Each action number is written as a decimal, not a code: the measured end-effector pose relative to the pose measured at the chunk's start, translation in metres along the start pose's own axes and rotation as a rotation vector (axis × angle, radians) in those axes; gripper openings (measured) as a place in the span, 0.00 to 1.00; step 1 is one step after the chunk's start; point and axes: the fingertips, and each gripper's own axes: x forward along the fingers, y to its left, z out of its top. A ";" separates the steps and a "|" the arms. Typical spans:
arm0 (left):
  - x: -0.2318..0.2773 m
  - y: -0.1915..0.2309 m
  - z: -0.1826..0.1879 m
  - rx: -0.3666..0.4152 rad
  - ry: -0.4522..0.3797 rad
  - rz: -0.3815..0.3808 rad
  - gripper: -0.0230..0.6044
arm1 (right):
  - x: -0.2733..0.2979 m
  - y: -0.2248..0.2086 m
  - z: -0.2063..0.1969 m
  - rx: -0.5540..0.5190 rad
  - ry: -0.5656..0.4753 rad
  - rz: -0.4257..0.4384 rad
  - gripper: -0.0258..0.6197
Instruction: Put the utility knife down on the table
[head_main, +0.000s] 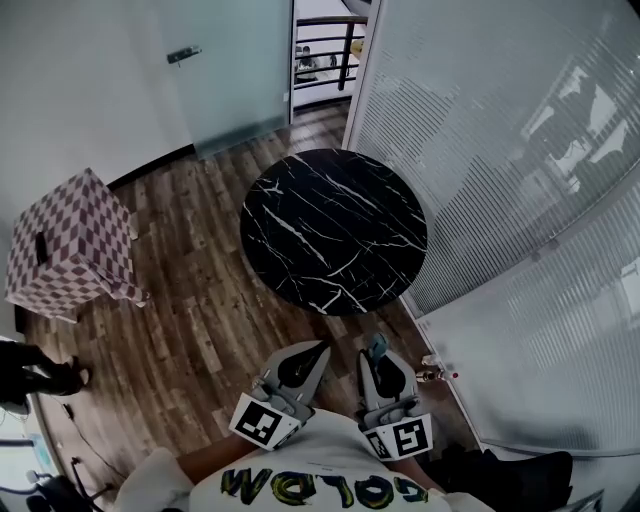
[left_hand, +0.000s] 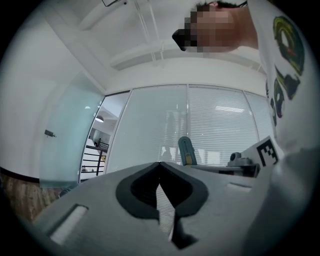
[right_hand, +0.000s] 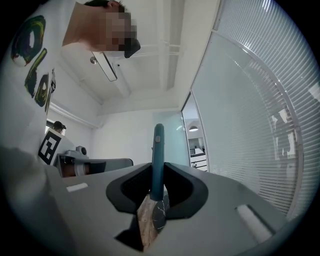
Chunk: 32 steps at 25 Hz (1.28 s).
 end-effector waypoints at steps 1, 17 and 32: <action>0.005 0.009 0.001 -0.001 0.003 -0.002 0.04 | 0.010 -0.002 0.001 -0.001 -0.001 0.001 0.15; 0.091 0.128 0.002 -0.020 0.041 -0.046 0.04 | 0.147 -0.049 -0.010 0.010 0.026 -0.023 0.15; 0.130 0.182 -0.002 -0.029 0.058 -0.090 0.04 | 0.210 -0.074 -0.021 0.011 0.042 -0.045 0.15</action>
